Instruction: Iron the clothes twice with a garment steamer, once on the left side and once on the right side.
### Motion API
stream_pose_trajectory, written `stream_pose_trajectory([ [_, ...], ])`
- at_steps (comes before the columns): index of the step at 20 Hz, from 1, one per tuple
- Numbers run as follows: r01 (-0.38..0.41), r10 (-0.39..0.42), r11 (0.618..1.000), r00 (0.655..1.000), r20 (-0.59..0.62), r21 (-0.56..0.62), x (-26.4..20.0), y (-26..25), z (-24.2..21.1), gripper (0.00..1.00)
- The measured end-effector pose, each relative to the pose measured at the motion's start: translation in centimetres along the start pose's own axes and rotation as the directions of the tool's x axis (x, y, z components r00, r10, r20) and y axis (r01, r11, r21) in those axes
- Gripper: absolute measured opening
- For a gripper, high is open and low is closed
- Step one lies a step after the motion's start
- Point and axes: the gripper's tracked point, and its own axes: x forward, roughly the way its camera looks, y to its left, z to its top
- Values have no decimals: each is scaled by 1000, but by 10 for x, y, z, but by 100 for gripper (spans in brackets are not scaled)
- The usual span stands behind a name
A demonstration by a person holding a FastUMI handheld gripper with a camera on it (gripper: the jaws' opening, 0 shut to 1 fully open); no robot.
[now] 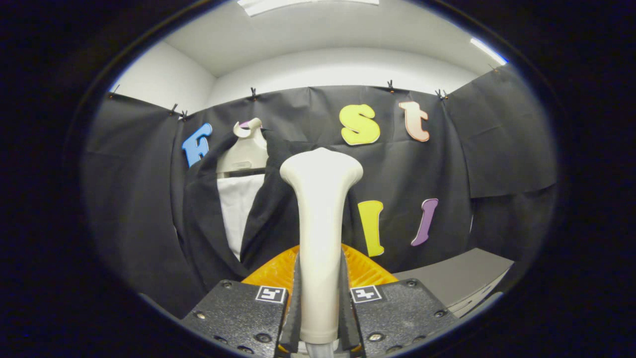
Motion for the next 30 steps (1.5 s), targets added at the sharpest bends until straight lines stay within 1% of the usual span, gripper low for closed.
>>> stream_pose_trajectory([
  [3,-3,3,1000,1000,-4,-9,-11,0,-8,34],
  [8,-18,18,1000,995,-101,-7,-22,4,-51,34],
  [12,-28,23,999,988,-153,-33,-33,5,-82,34],
  [20,-37,23,998,959,-283,-45,-51,-2,-151,34],
  [23,-29,11,998,948,-318,-50,-56,-8,-172,34],
  [30,-35,8,998,919,-394,-60,-75,-15,-220,34],
])
